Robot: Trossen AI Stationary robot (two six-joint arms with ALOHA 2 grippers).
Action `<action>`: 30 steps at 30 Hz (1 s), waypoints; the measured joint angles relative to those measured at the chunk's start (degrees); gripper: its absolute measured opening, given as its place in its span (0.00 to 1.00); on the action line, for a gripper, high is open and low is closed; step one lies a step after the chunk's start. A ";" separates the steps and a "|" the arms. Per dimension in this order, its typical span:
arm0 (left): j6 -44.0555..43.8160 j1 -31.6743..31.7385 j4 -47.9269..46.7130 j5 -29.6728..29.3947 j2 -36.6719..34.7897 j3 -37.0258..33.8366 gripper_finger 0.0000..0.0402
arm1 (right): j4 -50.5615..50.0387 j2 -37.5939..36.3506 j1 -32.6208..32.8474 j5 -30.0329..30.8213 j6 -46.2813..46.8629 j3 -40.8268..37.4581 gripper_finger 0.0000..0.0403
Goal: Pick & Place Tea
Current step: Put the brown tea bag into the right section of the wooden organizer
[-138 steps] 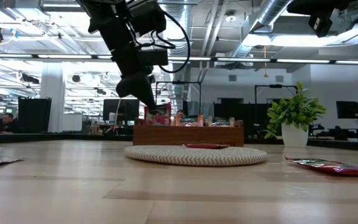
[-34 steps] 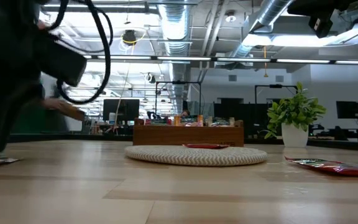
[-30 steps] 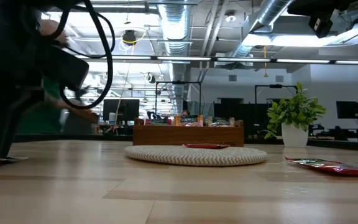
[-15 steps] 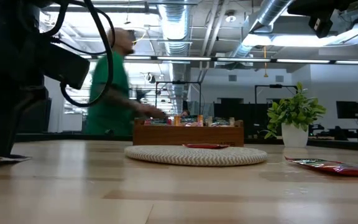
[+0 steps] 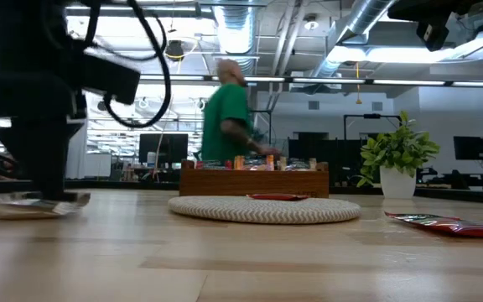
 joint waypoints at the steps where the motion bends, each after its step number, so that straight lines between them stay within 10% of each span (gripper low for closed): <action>1: 0.20 -0.02 -0.41 -0.10 -0.02 0.45 0.00 | 0.00 0.02 0.02 -0.02 0.01 0.00 0.04; 17: 4.70 -0.02 -14.89 -4.47 -0.25 10.28 0.00 | 0.00 0.00 0.02 -0.04 0.06 0.00 0.04; 30: 18.13 3.00 -19.06 -19.87 -0.39 27.27 0.00 | 1.99 0.02 -0.03 0.10 0.47 0.00 0.04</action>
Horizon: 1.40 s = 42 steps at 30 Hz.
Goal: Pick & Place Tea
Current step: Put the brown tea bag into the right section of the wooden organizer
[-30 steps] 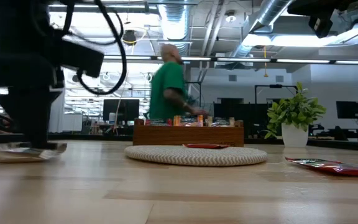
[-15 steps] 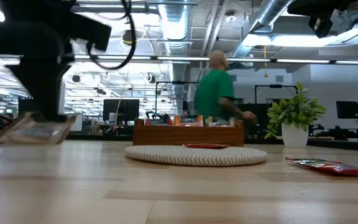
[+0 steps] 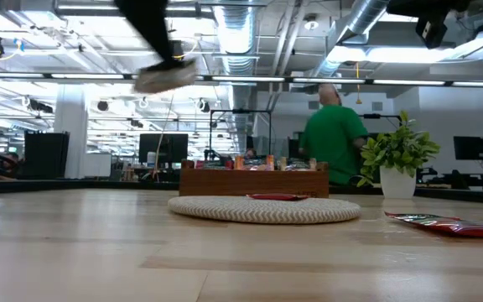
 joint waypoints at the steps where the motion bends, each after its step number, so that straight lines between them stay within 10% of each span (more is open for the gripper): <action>1: 2.06 0.69 0.59 -1.49 -0.01 1.07 0.00 | 0.57 0.00 0.00 0.17 0.00 0.00 0.04; 17: 35.99 13.68 33.69 -7.61 -0.06 4.36 0.00 | 13.40 17.80 0.11 -1.95 -0.42 0.04 0.04; 31: 37.73 17.08 36.37 -4.85 -0.03 4.36 0.00 | 27.76 26.98 -1.01 -4.77 -0.50 0.04 0.05; 42: 39.25 17.26 38.24 -3.93 0.33 4.35 0.00 | 29.39 27.54 -4.09 -7.83 -2.98 0.04 0.26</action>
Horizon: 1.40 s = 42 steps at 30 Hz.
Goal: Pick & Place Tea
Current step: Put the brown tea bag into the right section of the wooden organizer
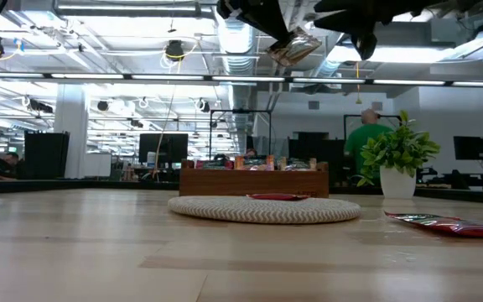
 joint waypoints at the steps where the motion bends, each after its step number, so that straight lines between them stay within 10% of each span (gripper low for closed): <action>1: 0.25 0.02 0.41 0.15 0.09 -0.02 0.00 | 0.24 0.44 -0.27 0.00 0.01 0.00 0.28; 18: 4.01 0.02 6.19 1.53 2.39 -0.01 0.00 | 0.83 3.47 -4.21 -1.46 1.41 0.00 0.49; 42: 3.99 0.76 7.08 1.74 2.32 -0.01 0.00 | -1.92 3.44 -5.20 -3.25 1.44 0.02 0.02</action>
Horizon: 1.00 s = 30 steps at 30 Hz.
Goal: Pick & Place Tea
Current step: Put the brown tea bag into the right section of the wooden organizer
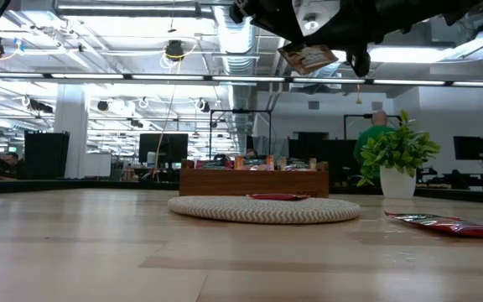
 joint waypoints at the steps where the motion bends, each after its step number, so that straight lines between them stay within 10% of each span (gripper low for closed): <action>1: 0.02 0.00 0.00 0.00 0.00 0.00 0.00 | 0.03 0.00 0.00 0.02 -0.17 0.00 0.02; 30: -2.82 -0.04 -0.07 -2.62 -0.02 0.00 0.03 | 0.09 -0.02 -0.07 1.22 1.16 0.00 0.00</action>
